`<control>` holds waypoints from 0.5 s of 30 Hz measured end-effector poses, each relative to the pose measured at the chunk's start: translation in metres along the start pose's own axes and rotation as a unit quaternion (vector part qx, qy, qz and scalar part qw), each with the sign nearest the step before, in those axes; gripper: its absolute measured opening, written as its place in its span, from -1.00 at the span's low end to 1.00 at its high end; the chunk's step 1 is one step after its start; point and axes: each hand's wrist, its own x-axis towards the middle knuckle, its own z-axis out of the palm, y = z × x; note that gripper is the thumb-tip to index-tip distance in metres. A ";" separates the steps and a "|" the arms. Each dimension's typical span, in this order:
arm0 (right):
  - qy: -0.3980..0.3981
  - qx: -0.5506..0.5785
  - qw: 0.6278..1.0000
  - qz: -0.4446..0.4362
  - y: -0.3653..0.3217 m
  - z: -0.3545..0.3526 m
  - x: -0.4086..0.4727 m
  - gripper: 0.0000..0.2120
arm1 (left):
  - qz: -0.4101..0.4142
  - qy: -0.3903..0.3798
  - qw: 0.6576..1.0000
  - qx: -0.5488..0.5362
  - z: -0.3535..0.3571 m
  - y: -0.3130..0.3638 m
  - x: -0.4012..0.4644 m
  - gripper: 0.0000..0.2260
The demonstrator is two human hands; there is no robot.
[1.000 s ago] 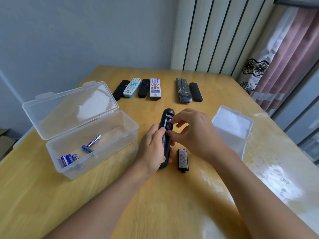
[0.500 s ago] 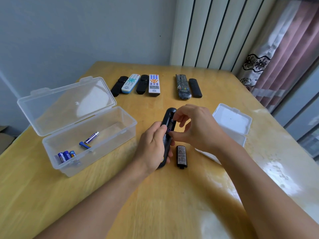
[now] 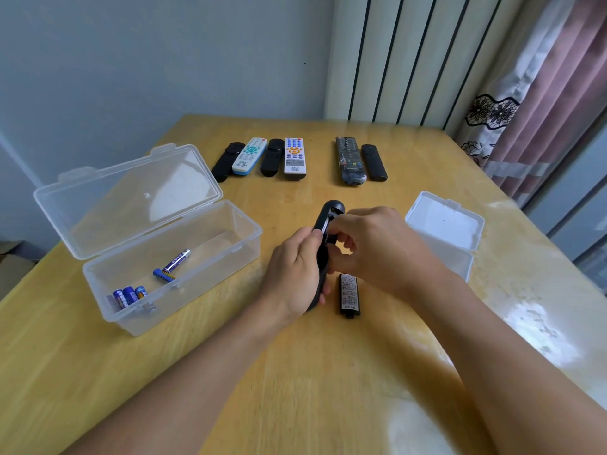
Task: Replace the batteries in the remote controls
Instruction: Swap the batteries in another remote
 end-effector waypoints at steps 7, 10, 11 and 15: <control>0.074 0.055 0.996 -0.007 0.015 -0.006 0.002 -0.82 | -0.063 -0.032 0.993 -0.091 -0.003 -0.003 -0.002 -0.65; 0.043 0.082 0.996 -0.011 0.014 0.002 0.002 -0.78 | -0.094 -0.041 0.988 -0.115 -0.005 -0.006 0.001 -0.78; 0.026 0.079 0.997 0.001 0.012 0.007 0.002 -0.77 | -0.104 -0.041 0.987 -0.119 -0.006 -0.007 0.003 -0.84; 0.018 0.051 0.998 0.041 0.005 -0.003 0.004 -0.73 | -0.109 -0.008 0.989 -0.096 -0.006 -0.004 0.008 -0.91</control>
